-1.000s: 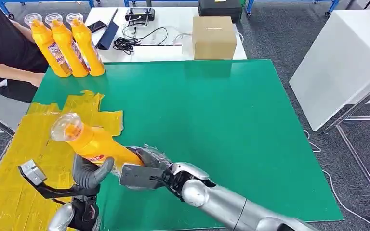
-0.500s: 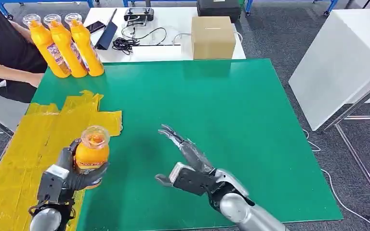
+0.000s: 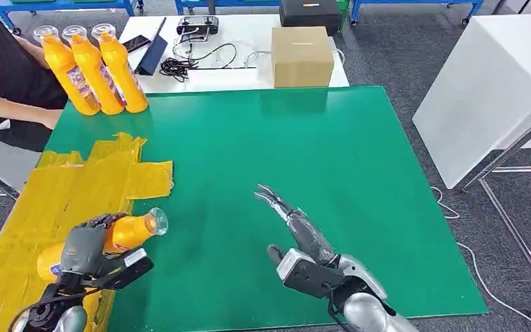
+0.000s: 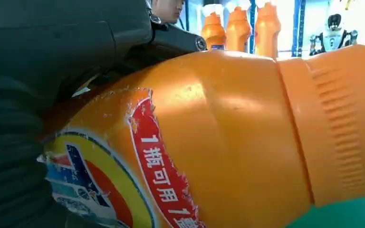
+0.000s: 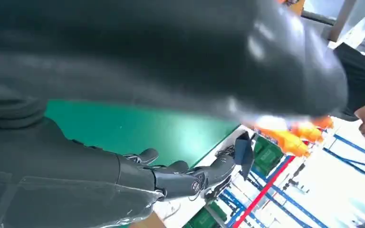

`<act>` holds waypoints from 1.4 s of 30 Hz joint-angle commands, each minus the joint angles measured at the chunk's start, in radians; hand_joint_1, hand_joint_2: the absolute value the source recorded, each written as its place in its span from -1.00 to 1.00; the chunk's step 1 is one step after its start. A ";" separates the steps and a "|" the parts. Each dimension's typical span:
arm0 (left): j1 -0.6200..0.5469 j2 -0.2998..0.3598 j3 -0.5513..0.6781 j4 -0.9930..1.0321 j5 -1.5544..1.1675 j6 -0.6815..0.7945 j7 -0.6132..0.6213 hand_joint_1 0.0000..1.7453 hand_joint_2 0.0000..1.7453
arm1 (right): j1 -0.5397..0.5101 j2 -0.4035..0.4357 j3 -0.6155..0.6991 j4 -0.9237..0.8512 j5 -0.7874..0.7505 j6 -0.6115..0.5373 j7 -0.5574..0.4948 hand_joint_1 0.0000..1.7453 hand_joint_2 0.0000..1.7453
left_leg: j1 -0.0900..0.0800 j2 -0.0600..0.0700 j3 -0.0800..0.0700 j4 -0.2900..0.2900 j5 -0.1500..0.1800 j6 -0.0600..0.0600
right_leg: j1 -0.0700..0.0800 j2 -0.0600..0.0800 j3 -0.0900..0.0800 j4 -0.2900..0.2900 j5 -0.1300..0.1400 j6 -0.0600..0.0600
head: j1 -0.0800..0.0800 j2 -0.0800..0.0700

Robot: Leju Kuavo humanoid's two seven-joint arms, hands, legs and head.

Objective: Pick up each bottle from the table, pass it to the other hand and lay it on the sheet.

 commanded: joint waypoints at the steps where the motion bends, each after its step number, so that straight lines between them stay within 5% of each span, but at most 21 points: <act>1: -0.010 0.020 -0.032 0.153 -0.021 -0.011 0.024 1.00 1.00 | -0.011 -0.014 -0.004 0.007 -0.001 0.008 -0.002 -1.00 -1.00 | 0.000 0.003 0.001 -0.002 0.000 -0.001 | 0.000 0.002 0.000 -0.001 0.001 0.000 | 0.000 0.000; 9: -0.039 0.020 -0.079 0.230 -0.094 -0.007 0.066 1.00 1.00 | -0.021 -0.011 0.009 0.022 -0.007 0.021 0.002 -1.00 -1.00 | 0.000 -0.001 0.000 -0.002 0.001 -0.001 | 0.000 -0.002 0.001 0.000 -0.001 -0.001 | 0.000 0.000; 10: -0.042 0.023 -0.085 0.239 -0.123 0.016 0.090 -1.00 1.00 | -0.022 -0.012 0.011 0.022 -0.007 0.023 0.002 -1.00 -1.00 | 0.001 -0.001 0.001 -0.002 0.001 -0.001 | 0.000 -0.002 0.001 -0.001 0.000 -0.001 | 0.000 0.000; 11: -0.052 0.013 -0.081 0.254 -0.132 0.003 0.114 -1.00 -1.00 | -0.021 -0.009 0.011 0.023 -0.007 0.022 0.002 -1.00 -1.00 | 0.001 0.000 0.000 -0.002 0.002 -0.001 | 0.001 -0.002 0.001 -0.002 0.001 -0.001 | 0.000 0.000; 23: -0.020 -0.053 -0.022 0.190 -0.052 0.264 -0.012 -1.00 -1.00 | -0.009 -0.040 0.021 0.031 -0.024 0.017 -0.002 -1.00 -1.00 | 0.001 -0.004 0.001 -0.002 0.002 -0.001 | 0.000 -0.006 0.002 -0.002 -0.001 -0.001 | 0.000 0.000; 26: 0.014 -0.162 0.142 0.060 -0.064 0.264 -0.172 -1.00 -1.00 | -0.009 -0.054 0.032 0.033 -0.034 0.007 -0.007 -1.00 -1.00 | 0.001 -0.005 -0.002 -0.001 0.001 -0.001 | 0.000 -0.006 0.001 -0.002 -0.001 -0.001 | 0.000 0.000; 28: 0.004 -0.316 0.328 -0.016 0.054 0.264 -0.449 -1.00 -1.00 | -0.001 -0.062 0.037 0.029 -0.044 -0.005 -0.017 -1.00 -1.00 | 0.001 -0.005 -0.003 0.000 0.001 -0.001 | 0.000 -0.007 0.000 -0.001 -0.001 -0.001 | 0.000 0.000; 30: -0.011 -0.402 0.394 -0.108 0.221 0.264 -0.615 -1.00 -1.00 | 0.007 -0.068 0.043 0.024 -0.052 -0.013 -0.023 -1.00 -1.00 | 0.000 -0.007 -0.007 0.001 0.002 0.000 | 0.000 -0.008 -0.004 0.000 -0.001 -0.001 | 0.000 0.000; 42: -0.041 -0.448 0.254 -0.243 0.444 0.264 -0.615 -1.00 -1.00 | 0.020 -0.059 0.074 0.014 -0.056 -0.035 -0.021 -1.00 -1.00 | 0.000 -0.007 -0.009 0.002 0.001 -0.001 | 0.000 -0.009 -0.006 0.001 -0.002 -0.001 | 0.000 0.000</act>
